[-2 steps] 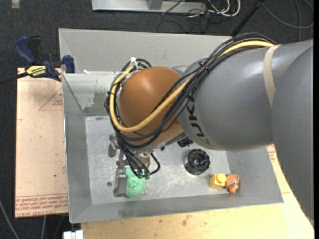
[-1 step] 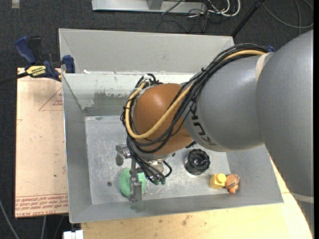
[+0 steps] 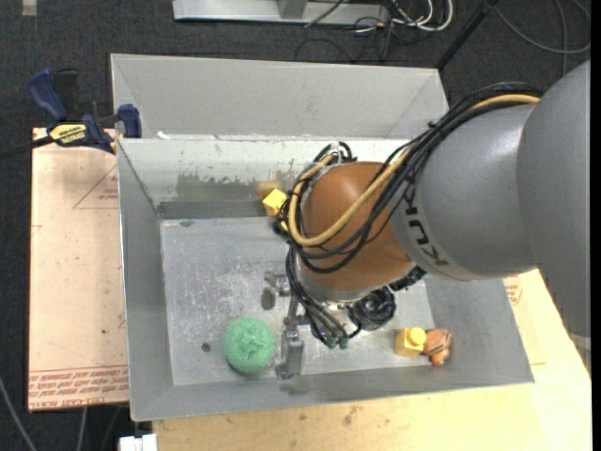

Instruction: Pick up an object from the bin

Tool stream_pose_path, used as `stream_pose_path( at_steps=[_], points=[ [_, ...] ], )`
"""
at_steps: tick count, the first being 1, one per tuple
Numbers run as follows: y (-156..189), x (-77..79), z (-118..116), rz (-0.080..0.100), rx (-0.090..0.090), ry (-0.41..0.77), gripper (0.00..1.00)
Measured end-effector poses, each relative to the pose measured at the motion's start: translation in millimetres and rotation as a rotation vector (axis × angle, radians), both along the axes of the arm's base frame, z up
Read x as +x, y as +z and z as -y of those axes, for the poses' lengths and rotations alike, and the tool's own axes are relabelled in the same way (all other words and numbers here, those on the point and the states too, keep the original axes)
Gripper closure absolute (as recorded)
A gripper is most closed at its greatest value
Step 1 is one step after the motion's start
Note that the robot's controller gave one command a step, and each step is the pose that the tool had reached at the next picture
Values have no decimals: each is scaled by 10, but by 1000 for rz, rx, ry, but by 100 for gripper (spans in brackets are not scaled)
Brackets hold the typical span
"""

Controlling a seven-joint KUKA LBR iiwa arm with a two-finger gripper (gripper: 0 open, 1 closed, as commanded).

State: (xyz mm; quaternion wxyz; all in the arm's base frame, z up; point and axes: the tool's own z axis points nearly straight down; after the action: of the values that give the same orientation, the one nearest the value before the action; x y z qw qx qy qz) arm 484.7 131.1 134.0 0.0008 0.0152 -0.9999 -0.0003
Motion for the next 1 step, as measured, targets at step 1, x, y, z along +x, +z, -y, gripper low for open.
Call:
stream_pose_path(
  at_steps=[1],
  points=[
    [-46,14,-46,2,0,40,0]
  ],
)
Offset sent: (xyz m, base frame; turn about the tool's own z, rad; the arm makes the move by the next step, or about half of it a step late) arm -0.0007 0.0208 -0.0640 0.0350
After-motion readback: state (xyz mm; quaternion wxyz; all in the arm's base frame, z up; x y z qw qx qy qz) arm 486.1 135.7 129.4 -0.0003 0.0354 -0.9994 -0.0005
